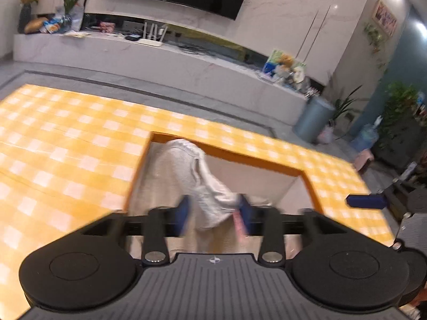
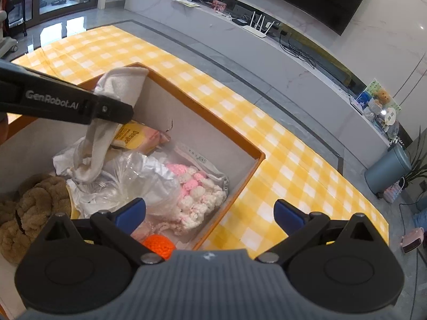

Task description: Organize soft objects

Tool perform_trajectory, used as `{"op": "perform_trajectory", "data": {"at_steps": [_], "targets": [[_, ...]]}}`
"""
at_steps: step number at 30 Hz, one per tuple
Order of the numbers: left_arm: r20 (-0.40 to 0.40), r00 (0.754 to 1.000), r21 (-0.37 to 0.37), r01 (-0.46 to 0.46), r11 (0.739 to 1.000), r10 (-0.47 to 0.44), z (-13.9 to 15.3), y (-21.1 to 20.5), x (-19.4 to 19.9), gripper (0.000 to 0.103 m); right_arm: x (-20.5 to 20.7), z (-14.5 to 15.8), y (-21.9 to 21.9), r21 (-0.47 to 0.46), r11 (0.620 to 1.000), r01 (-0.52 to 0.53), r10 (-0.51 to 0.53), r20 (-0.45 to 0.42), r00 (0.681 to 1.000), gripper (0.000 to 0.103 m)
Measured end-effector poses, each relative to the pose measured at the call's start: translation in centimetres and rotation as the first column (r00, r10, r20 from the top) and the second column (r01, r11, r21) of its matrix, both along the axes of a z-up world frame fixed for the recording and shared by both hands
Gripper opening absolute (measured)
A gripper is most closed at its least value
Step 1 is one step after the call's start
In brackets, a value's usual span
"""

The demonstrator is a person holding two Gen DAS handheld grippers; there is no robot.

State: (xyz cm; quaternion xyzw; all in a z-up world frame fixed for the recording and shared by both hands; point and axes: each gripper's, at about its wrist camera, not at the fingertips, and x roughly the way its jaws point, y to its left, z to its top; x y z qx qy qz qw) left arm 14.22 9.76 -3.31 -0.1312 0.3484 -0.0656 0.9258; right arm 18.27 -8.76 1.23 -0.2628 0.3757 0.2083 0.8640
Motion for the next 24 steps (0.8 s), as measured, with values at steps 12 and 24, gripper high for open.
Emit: {"op": "perform_trajectory", "data": {"at_steps": [12,24], "targets": [[0.064,0.991,0.184,-0.127,0.975,0.117,4.0,2.5,-4.4,0.086,-1.3,2.2,3.3,0.072,0.990,-0.122,0.119,0.047,0.992,0.076],[0.035,0.978,0.264,-0.207,0.942,0.205,2.8,3.2,-3.4,0.086,0.4,-0.3,9.1,0.232,0.964,-0.127,0.136,-0.021,0.991,0.032]]}}
